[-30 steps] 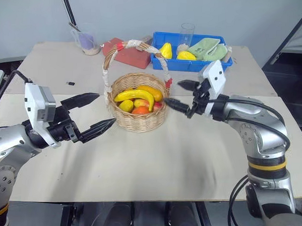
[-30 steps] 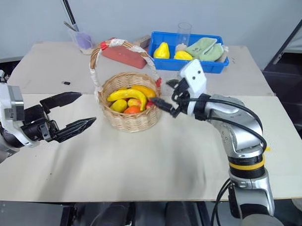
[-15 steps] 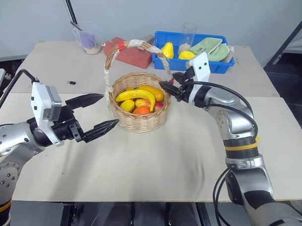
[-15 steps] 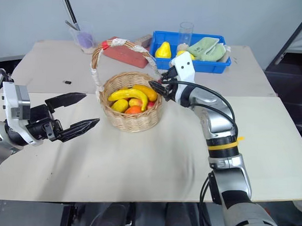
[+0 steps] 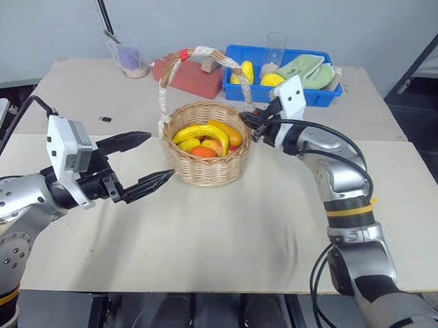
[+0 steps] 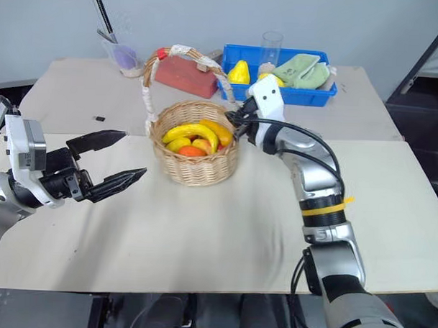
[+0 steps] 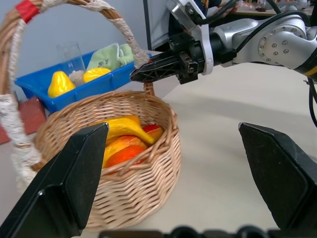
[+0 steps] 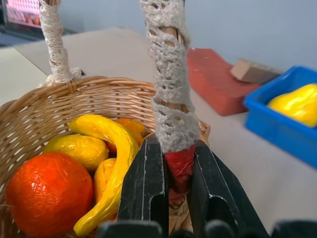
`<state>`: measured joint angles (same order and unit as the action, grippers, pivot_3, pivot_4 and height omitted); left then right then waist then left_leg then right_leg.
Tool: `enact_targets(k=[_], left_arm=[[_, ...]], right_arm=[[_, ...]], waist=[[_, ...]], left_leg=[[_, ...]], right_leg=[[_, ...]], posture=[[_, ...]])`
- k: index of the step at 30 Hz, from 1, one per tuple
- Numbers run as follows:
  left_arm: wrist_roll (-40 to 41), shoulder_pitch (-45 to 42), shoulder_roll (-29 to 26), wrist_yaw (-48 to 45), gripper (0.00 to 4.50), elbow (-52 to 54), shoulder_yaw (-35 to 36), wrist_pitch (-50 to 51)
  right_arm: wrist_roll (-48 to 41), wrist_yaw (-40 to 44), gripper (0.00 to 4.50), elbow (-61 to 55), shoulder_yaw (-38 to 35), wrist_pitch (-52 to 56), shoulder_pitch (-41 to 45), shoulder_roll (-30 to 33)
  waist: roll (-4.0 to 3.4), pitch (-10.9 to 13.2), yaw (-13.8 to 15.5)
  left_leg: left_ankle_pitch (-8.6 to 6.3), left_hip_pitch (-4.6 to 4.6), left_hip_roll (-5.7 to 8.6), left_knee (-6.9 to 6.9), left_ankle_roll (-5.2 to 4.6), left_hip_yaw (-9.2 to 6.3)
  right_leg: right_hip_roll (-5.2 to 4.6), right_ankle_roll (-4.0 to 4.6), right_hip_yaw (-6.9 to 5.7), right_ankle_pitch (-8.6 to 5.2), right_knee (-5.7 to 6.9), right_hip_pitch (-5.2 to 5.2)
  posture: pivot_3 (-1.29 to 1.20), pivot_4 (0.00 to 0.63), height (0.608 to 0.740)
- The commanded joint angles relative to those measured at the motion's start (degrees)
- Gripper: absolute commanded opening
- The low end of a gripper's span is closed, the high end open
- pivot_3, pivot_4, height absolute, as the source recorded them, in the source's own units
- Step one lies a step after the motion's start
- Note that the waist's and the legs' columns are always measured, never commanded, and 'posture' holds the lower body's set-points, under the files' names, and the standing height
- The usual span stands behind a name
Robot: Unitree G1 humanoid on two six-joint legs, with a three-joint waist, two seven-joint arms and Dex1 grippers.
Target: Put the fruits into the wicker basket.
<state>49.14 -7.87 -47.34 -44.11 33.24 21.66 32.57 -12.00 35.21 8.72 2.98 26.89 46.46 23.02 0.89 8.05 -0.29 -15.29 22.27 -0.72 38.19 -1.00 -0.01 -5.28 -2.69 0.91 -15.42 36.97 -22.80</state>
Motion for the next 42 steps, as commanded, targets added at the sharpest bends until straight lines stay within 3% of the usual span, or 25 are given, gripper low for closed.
enact_targets(k=[1,8,13,15,23,28,32,35,42], left_arm=[[0.0,-3.5,0.6,0.5,4.50,0.2,-1.8,-0.8],[2.7,-8.8,2.0,-0.8,4.50,-0.5,-4.7,0.2],[2.5,-11.1,1.9,-2.7,4.50,-2.1,-6.6,0.2],[2.1,-11.5,1.9,-3.0,4.50,-2.6,-7.1,0.0],[-3.4,-7.9,0.6,-2.0,4.50,-5.0,-5.9,-1.1],[-12.3,2.0,-1.5,1.5,4.50,-6.5,-1.5,-1.8],[-19.1,11.1,-3.0,3.4,4.50,-7.5,4.1,-3.1],[-21.6,17.5,-3.5,1.3,4.50,-8.4,8.0,-4.2],[-23.8,23.1,-3.0,-1.6,4.50,-11.0,12.8,-7.0]], right_arm=[[0.4,-0.3,0.13,-2.7,-7.0,-3.6,-1.1,6.6],[-0.2,-1.6,0.13,4.3,-14.7,-3.9,-5.3,15.4],[0.2,-3.9,0.13,6.9,-16.8,-4.1,-6.7,15.9],[-0.8,-4.2,1.18,6.1,-17.3,-3.3,-7.0,15.4],[-4.0,-1.7,3.86,-1.6,-20.1,0.1,-11.8,18.8],[-8.7,6.7,3.86,-8.9,-24.5,2.4,-23.5,24.7],[-8.5,16.1,3.86,-11.6,-24.0,-2.1,-32.1,30.7],[-9.1,20.8,3.86,-12.8,-22.2,-2.3,-34.3,32.9],[-10.8,27.7,3.86,-13.5,-19.5,1.0,-34.5,36.4]], waist=[[0.01,0.0,0.2],[0.02,0.0,-0.1],[0.01,0.0,-1.0],[0.01,0.0,-0.8],[0.00,0.0,-0.2],[-0.01,0.0,-0.1],[-0.05,0.1,-0.2],[-0.05,0.1,-0.7],[-0.05,0.1,0.1]], left_leg=[[0.00,0.01,0.01,0.00,0.00,0.01],[0.00,-0.03,-0.05,0.00,-0.02,0.07],[0.01,-0.15,-0.09,-0.03,-0.04,0.14],[0.01,-0.16,-0.08,-0.03,-0.04,0.13],[0.01,-0.08,-0.06,-0.02,-0.04,0.13],[-0.03,-0.12,-0.10,-0.04,-0.11,0.09],[-0.07,-0.27,-0.13,-0.05,-0.16,0.11],[-0.08,-0.44,-0.20,-0.14,-0.18,0.15],[-0.09,-0.44,-0.22,-0.16,-0.17,0.15]], right_leg=[[-0.01,0.00,0.00,0.00,-0.02,0.01],[0.07,-0.01,0.06,0.00,-0.20,0.12],[0.15,0.01,0.24,0.00,-0.21,0.12],[0.14,0.00,0.24,-0.01,-0.21,0.13],[0.08,-0.01,0.18,0.00,-0.21,0.16],[0.10,-0.01,0.11,0.00,-0.27,0.25],[0.10,-0.01,0.12,-0.02,-0.78,0.43],[0.09,-0.01,0.19,-0.02,-0.84,0.56],[-0.01,-0.01,0.16,-0.02,-0.85,0.56]], posture=[[0.00,0.150,0.740],[0.00,0.150,0.740],[0.00,0.150,0.740],[0.00,0.150,0.740],[0.00,0.150,0.740],[0.00,0.150,0.740],[0.00,0.150,0.740],[0.00,0.150,0.740],[0.00,0.150,0.740]])
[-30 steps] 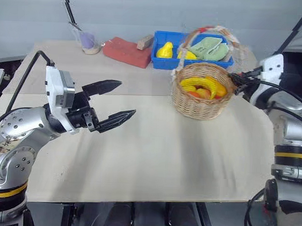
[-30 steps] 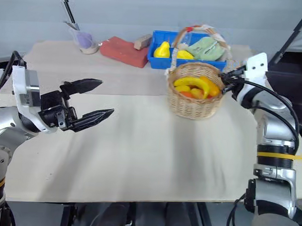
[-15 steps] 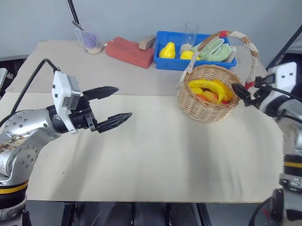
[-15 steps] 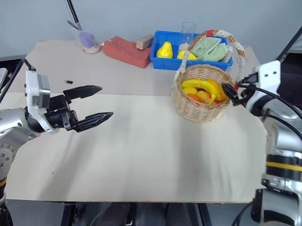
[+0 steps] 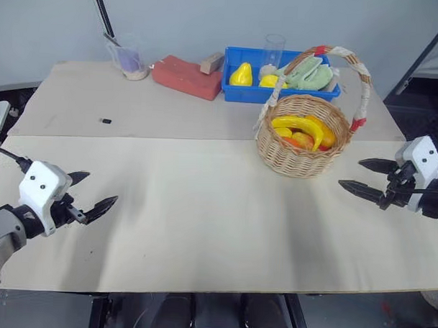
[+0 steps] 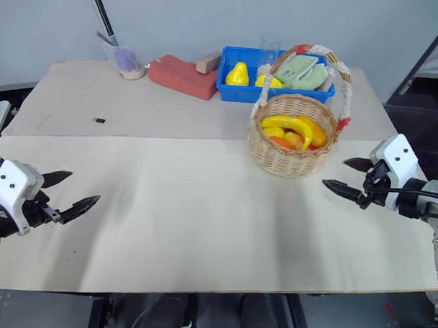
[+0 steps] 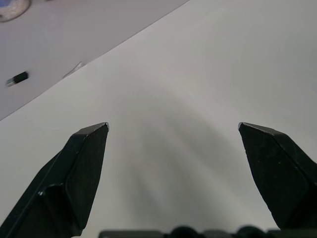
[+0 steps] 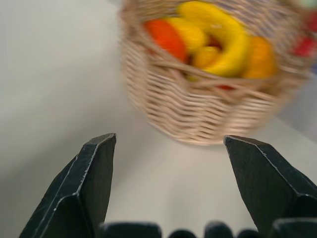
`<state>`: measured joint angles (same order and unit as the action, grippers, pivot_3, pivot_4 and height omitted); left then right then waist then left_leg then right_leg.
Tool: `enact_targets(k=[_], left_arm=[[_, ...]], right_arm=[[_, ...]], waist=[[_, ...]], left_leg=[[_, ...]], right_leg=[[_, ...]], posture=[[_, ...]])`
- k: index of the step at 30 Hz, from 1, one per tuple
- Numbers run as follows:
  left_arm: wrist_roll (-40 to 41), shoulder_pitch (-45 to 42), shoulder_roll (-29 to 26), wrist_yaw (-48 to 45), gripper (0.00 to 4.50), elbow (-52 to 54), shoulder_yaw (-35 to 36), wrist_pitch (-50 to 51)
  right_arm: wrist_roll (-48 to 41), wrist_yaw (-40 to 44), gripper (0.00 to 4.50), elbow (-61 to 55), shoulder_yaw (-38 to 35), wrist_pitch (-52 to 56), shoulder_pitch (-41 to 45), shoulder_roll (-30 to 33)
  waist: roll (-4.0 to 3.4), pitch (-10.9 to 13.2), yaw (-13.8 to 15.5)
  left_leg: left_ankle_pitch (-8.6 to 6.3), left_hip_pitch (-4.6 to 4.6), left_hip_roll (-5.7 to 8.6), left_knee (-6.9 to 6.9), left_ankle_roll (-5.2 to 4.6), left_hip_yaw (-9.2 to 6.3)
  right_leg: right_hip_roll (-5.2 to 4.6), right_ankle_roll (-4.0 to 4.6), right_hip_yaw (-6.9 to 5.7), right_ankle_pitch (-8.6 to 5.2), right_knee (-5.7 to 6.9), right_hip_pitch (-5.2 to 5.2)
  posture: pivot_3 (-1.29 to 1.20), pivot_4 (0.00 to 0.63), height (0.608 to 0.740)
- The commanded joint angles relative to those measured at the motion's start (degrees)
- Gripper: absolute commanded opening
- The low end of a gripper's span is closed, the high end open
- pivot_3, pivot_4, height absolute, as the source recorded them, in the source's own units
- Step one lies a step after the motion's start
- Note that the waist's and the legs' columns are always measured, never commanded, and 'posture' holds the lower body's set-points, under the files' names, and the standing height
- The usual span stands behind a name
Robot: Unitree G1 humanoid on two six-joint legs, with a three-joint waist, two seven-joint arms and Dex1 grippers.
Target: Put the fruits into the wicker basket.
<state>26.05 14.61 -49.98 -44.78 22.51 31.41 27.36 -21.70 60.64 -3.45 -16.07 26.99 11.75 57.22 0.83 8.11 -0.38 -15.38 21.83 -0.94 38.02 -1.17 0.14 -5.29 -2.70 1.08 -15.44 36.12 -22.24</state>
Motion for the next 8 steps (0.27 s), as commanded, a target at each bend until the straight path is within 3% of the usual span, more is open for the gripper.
enact_targets(k=[1,8], left_arm=[[-0.7,0.6,-0.3,-1.0,4.50,-0.3,3.3,-1.7],[0.0,0.5,0.2,-0.7,4.50,0.0,3.9,-0.8]], right_arm=[[-1.0,2.5,3.86,-1.0,-0.2,0.9,0.5,2.4],[-0.6,3.2,3.86,-0.1,0.6,1.2,1.7,2.8]], waist=[[0.00,0.0,0.3],[0.00,0.0,0.7]], left_leg=[[0.00,0.04,0.01,0.00,0.00,-0.01],[0.00,0.06,0.02,0.00,0.02,-0.01]], right_leg=[[-0.02,0.00,-0.02,0.00,-0.02,-0.01],[-0.11,0.00,-0.02,0.00,-0.04,-0.01]], posture=[[0.00,0.150,0.740],[0.00,0.150,0.740]])
